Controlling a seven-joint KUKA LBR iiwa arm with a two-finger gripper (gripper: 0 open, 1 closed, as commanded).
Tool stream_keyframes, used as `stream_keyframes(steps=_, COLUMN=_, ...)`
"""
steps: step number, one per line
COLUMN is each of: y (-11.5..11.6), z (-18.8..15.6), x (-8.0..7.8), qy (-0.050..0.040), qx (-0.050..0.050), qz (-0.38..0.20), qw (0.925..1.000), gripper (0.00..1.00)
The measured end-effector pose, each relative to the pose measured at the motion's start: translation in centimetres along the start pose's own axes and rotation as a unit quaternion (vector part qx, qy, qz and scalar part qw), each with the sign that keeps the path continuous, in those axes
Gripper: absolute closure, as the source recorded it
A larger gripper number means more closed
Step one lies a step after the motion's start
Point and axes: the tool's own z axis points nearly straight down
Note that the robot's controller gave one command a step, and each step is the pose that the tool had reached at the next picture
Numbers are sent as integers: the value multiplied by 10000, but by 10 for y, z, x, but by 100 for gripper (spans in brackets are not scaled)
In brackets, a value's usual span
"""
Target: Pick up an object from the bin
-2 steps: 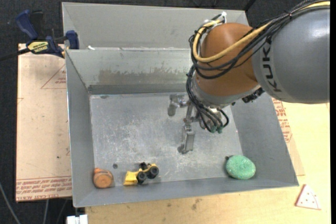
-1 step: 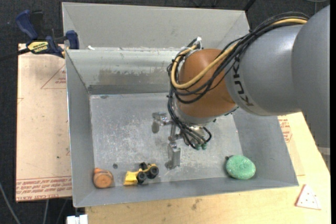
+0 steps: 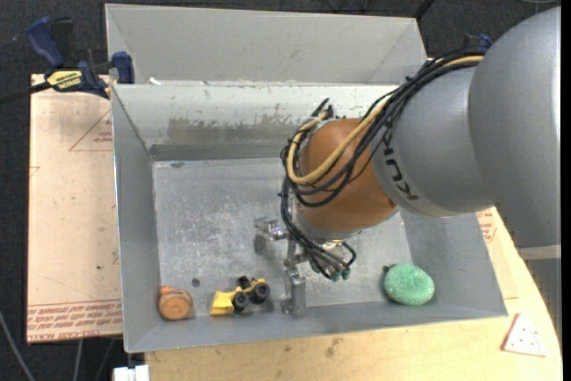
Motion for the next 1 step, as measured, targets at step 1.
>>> stream_keyframes(steps=1, y=17, z=9, x=-5, qy=-3, qx=22, qz=-413, qw=9991, gripper=0)
